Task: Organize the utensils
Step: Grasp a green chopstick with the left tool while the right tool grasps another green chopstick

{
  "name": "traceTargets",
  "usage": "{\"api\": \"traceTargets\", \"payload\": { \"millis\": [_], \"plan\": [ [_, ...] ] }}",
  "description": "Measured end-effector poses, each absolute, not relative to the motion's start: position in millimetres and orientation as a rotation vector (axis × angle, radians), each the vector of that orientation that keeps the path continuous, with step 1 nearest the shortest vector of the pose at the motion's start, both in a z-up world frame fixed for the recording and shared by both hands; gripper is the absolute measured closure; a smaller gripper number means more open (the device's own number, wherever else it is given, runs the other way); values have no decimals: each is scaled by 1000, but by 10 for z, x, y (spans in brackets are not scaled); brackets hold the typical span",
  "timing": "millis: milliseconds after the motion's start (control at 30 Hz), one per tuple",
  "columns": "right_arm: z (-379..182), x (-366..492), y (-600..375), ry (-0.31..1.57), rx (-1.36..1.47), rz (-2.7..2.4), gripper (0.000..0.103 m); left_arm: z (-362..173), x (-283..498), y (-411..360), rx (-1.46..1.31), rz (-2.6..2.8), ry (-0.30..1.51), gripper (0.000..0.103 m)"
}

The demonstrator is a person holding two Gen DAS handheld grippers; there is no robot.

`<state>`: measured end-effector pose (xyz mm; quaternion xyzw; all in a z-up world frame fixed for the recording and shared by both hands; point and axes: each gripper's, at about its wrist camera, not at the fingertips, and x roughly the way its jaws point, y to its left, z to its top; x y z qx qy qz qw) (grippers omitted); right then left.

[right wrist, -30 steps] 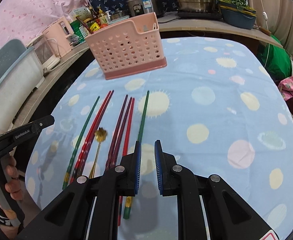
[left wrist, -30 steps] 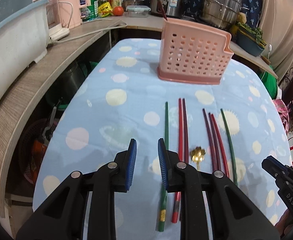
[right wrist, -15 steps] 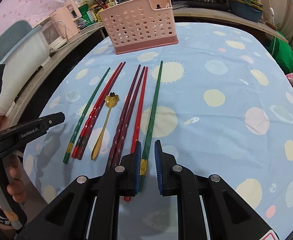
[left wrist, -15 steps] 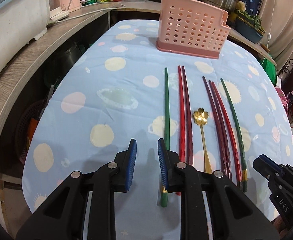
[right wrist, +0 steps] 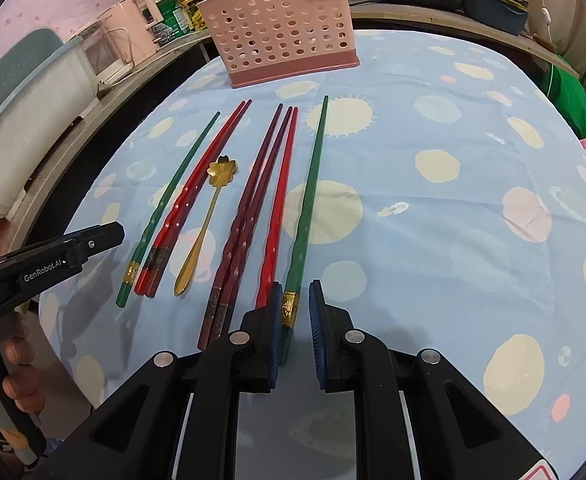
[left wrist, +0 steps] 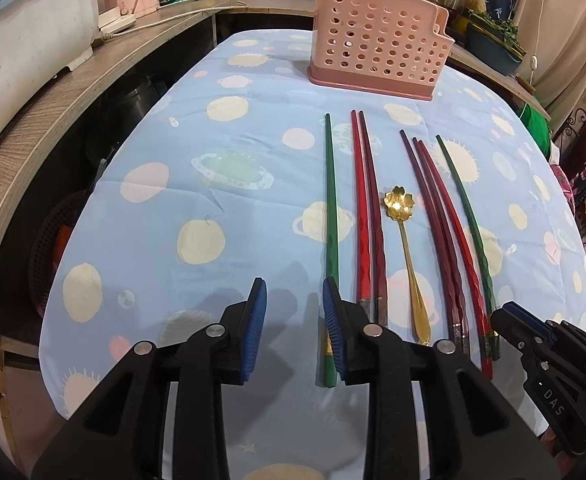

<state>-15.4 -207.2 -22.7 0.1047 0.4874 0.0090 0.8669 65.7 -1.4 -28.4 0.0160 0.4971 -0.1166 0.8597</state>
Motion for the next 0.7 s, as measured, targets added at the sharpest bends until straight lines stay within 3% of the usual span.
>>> {"api": "traceTargets", "payload": {
  "millis": [200, 267, 300, 700],
  "plan": [
    [-238, -187, -2073, 1014, 207, 17, 88, -310, 596, -15, 33, -260, 1053, 74],
    [-256, -197, -2089, 1021, 213, 13, 89, -309, 567, -24, 34, -267, 1052, 69],
    [-264, -206, -2099, 1018, 211, 7, 93, -311, 560, -31, 35, -270, 1051, 68],
    [-283, -253, -2169, 1009, 235, 4, 97, -458, 506, -92, 64, -274, 1082, 68]
  ]
}}
